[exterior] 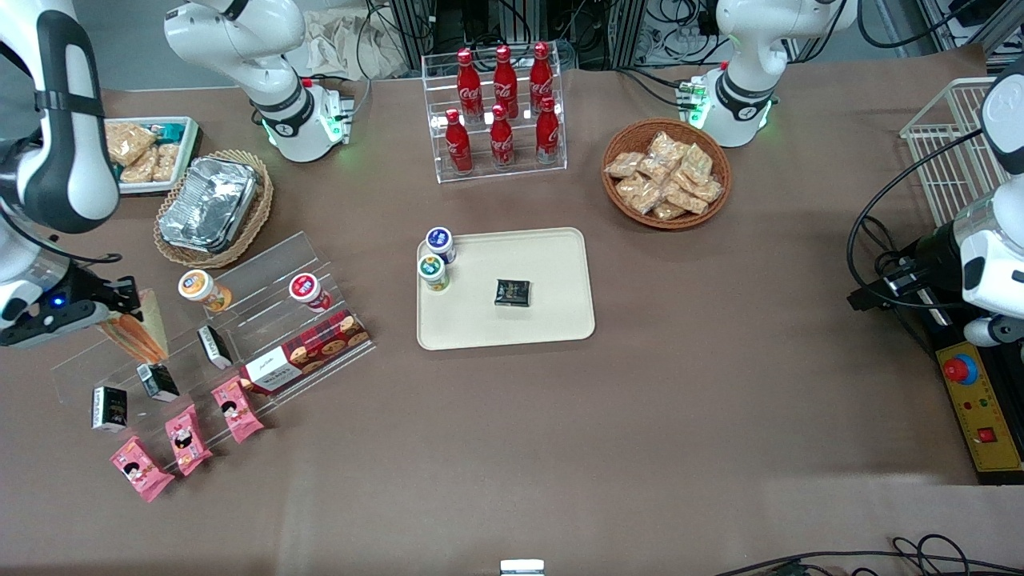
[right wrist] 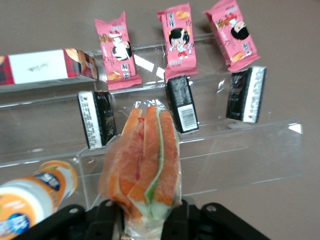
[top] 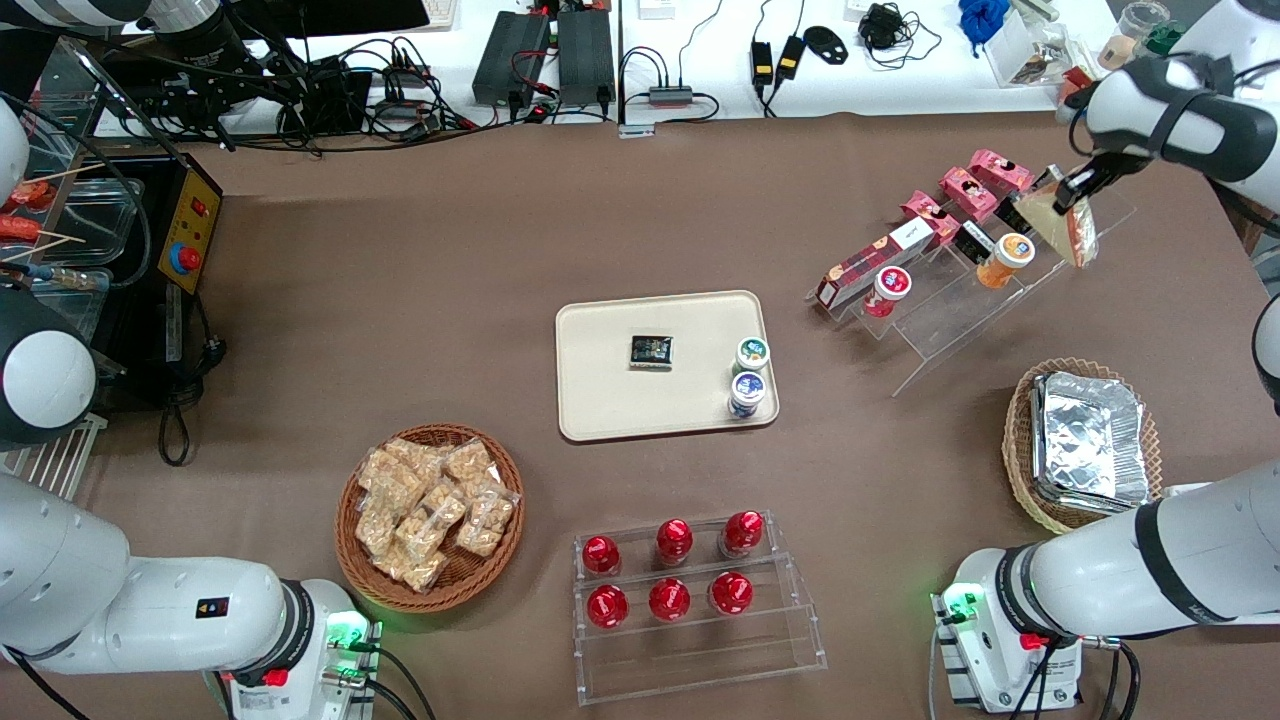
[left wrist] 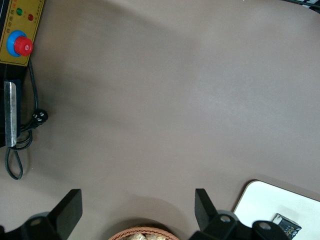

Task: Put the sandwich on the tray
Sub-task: 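Lower the right gripper and close it on the wrapped sandwich wedge, then lift the sandwich and carry it with the right gripper to the cream tray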

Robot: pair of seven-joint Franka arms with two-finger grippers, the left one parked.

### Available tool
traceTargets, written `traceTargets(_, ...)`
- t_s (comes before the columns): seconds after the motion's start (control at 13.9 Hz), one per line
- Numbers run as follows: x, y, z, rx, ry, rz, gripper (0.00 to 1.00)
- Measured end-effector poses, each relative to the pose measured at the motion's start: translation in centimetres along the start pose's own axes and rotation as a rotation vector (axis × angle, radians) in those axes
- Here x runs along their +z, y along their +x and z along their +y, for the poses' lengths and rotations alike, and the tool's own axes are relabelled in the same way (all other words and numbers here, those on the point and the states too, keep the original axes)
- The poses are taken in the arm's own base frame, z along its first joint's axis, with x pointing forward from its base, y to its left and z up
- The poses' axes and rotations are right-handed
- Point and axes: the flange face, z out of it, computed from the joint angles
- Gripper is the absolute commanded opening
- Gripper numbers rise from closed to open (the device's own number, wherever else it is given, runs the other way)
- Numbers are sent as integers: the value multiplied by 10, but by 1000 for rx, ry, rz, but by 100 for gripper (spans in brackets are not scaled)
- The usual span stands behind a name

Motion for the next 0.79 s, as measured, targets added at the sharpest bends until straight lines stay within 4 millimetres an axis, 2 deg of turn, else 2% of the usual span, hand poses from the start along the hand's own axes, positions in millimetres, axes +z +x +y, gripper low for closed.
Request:
traceTargets(0.22,-50,22,-3,-29,10,-8,0)
traceTargets(0.29,-64,33,-12,-52,7,0,0)
traceTargets(0.43,-85,66,-44,-111,11,40,0)
traceTargets(0.58,-91,96,-86,-143,41,70,0)
traceTargets(0.79,-71,135,-150,-182,136,84,0)
